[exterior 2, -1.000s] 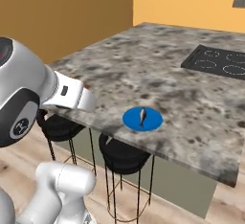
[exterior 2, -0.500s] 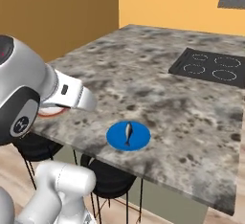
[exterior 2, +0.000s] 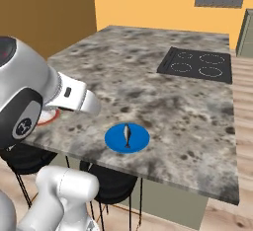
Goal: Transport the fish and lime to the fridge. Place the fish on the rack containing meat and place the lime on the rack containing the vegetable, ensuring meats and vegetables are on different racks.
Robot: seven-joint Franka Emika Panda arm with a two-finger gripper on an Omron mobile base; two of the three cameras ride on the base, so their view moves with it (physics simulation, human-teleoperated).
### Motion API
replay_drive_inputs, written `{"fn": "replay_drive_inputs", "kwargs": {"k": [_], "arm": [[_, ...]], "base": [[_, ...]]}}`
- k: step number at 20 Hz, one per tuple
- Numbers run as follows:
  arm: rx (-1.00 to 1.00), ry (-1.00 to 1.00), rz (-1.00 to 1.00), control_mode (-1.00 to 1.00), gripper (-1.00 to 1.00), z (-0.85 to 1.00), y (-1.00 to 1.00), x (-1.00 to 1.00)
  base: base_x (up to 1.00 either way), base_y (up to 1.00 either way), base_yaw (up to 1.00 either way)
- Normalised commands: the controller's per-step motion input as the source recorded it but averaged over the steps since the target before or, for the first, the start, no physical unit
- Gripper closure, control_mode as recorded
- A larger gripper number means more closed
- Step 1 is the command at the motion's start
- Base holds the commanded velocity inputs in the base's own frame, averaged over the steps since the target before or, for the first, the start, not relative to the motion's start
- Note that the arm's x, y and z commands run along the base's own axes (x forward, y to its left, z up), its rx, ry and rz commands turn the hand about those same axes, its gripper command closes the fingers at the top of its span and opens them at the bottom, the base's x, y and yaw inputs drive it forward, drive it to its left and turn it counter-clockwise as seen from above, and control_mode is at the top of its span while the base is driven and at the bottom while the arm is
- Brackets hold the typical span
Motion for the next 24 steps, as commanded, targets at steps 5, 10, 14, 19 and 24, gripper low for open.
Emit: {"fn": "replay_drive_inputs", "kwargs": {"k": [5, 10, 14, 19, 24], "arm": [[-0.12, 0.0, -0.08, -1.0, -1.0, -0.68, 0.0, 0.76], [-0.09, 0.2, -0.03, -1.0, -1.0, -0.8, 0.0, 0.48], [0.0, 0.09, 0.0, -1.0, -1.0, -0.63, 0.0, 0.6], [0.0, 0.19, 0.0, -1.0, -1.0, -0.6, 0.0, 0.75], [0.0, 0.33, 0.0, -1.0, -1.0, -0.59, 0.0, 0.72]], "base": [[0.0, 0.0, 0.0], [0.0, 0.0, 0.0], [0.0, 0.0, 0.0], [0.0, 0.0, 0.0], [0.0, 0.0, 0.0]]}}
